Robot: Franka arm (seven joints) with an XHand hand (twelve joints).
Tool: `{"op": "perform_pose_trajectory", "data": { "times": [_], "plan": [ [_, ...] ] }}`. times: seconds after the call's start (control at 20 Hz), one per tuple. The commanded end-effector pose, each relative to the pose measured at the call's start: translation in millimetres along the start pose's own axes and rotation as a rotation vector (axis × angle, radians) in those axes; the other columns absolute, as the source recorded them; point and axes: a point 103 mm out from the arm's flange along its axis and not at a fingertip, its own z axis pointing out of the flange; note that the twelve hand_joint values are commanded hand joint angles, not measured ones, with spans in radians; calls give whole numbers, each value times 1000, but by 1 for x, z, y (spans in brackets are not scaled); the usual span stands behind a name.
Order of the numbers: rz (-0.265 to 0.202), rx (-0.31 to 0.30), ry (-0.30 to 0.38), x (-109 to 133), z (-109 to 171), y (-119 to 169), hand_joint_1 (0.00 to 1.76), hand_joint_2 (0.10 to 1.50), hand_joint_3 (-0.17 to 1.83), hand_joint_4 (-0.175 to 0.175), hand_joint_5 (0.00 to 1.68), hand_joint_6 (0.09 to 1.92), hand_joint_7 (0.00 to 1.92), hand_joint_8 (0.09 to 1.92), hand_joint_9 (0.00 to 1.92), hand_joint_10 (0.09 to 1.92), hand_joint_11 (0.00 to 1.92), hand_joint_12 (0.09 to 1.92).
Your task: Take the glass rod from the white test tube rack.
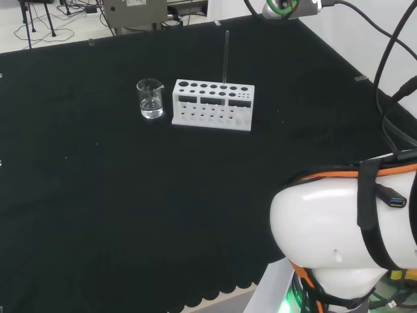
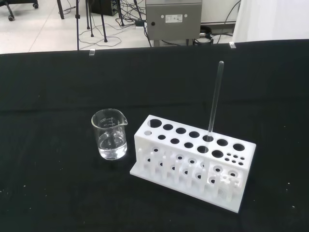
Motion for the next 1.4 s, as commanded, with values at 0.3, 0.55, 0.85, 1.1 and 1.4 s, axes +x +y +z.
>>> {"op": "perform_pose_trajectory", "data": {
  "times": [0.3,0.55,0.85,1.1,1.4],
  "plan": [
    [-13,-11,-8,6,-1,2,469,962,353,-139,29,87,5,250,12,545,4,971],
    [-7,6,-36,8,0,10,464,974,329,-138,41,87,0,358,0,703,0,1135],
    [-7,15,-81,15,2,47,463,975,328,-138,63,87,0,488,17,833,0,1291],
    [7,-8,-61,7,-3,82,460,972,337,-138,93,87,0,564,58,875,0,1412],
    [-12,-9,7,-9,-10,139,459,967,350,-142,117,87,0,648,125,898,59,1463]
  ]
}}
